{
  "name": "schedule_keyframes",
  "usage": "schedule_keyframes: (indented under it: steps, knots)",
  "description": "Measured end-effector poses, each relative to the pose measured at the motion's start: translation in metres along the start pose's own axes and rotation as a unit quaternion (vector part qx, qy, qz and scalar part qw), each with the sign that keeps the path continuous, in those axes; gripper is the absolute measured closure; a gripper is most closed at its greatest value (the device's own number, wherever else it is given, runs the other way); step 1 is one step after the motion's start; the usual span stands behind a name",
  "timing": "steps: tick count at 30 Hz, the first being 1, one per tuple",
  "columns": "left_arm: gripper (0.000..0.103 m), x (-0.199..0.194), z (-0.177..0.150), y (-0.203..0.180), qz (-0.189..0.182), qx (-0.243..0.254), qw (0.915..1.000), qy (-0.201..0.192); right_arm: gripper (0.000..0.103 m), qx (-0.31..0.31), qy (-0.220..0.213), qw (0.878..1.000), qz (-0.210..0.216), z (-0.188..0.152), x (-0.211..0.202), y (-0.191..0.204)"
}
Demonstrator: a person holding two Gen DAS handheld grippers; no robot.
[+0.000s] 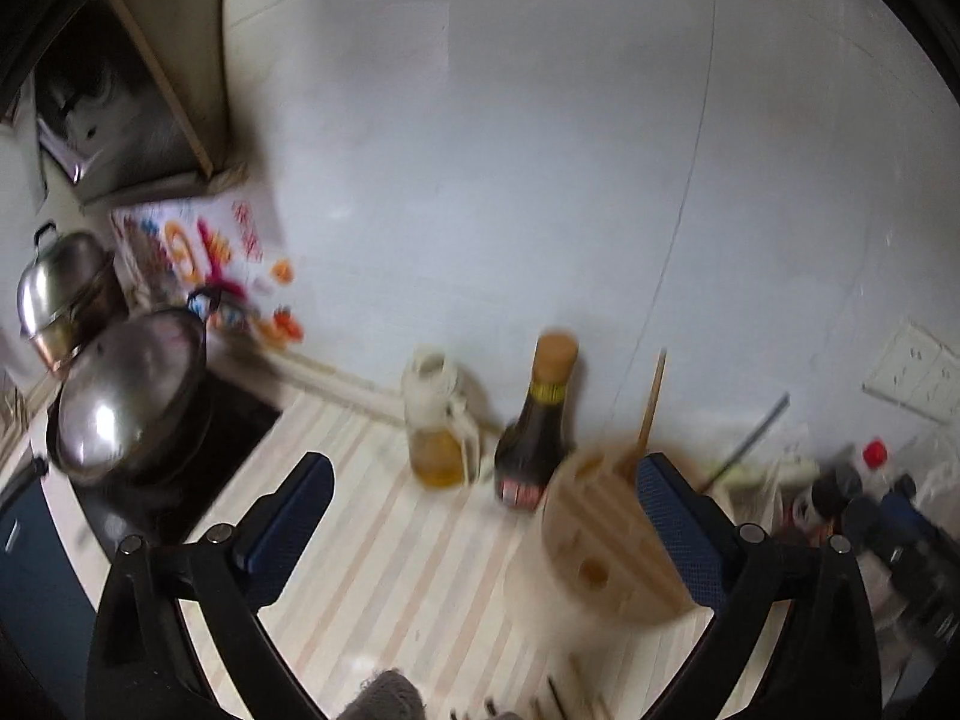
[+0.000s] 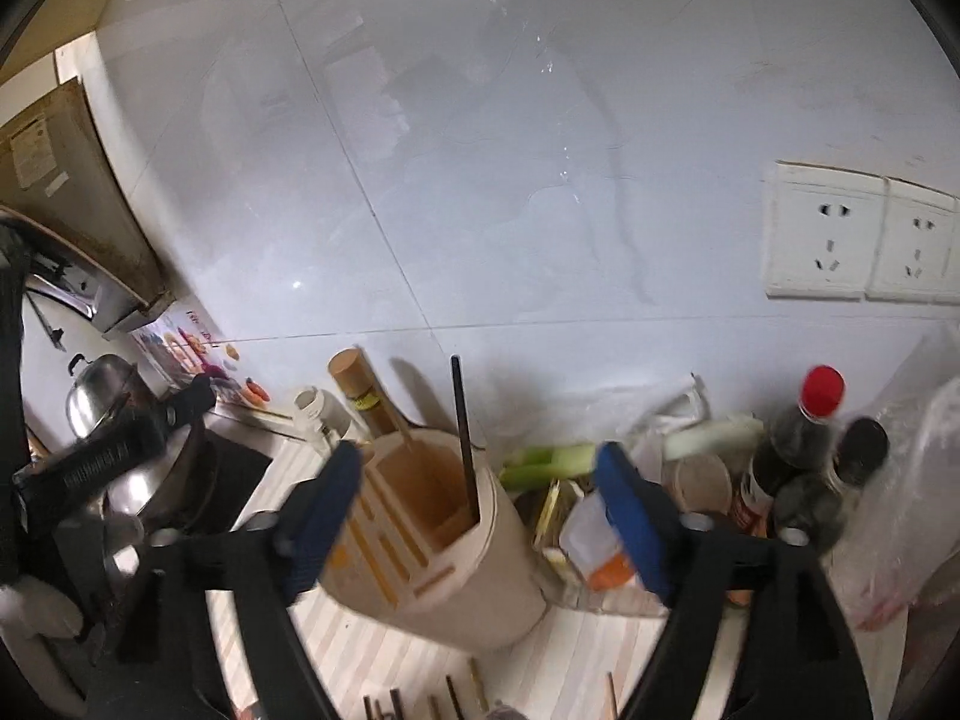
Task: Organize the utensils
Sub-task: 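Grasp a dark chopstick with the left tool while the right tool grasps a light chopstick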
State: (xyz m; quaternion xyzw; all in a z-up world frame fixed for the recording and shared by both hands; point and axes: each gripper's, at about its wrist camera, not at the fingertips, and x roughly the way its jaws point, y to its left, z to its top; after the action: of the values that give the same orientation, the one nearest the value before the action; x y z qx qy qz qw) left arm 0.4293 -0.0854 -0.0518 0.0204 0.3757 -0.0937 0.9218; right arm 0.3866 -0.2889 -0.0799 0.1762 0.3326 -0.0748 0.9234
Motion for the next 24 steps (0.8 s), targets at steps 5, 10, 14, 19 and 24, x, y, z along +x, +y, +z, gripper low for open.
schedule_keyframes:
  steps: [5,10,14,19,24]
  knots:
    - [0.000,-0.003,-0.044,0.008,0.014,0.000,0.9990,0.042,0.000,0.004,0.015,1.000,-0.022,-0.030,-0.013,-0.005]
    - [0.000,0.007,-0.104,0.015,0.046,-0.007,0.9932,0.107,0.000,-0.020,0.070,0.997,-0.037,-0.074,-0.006,-0.011]
    - [0.000,0.027,-0.167,0.024,0.081,-0.015,0.9812,0.175,0.024,-0.025,0.153,0.987,-0.032,-0.121,0.013,-0.023]
    - [0.014,0.057,-0.242,0.029,0.066,-0.040,0.9588,0.273,0.061,-0.050,0.275,0.960,-0.022,-0.184,0.059,-0.036]
    - [0.028,0.079,-0.284,0.025,0.041,-0.059,0.9406,0.332,0.068,-0.084,0.350,0.933,-0.023,-0.233,0.094,-0.039]
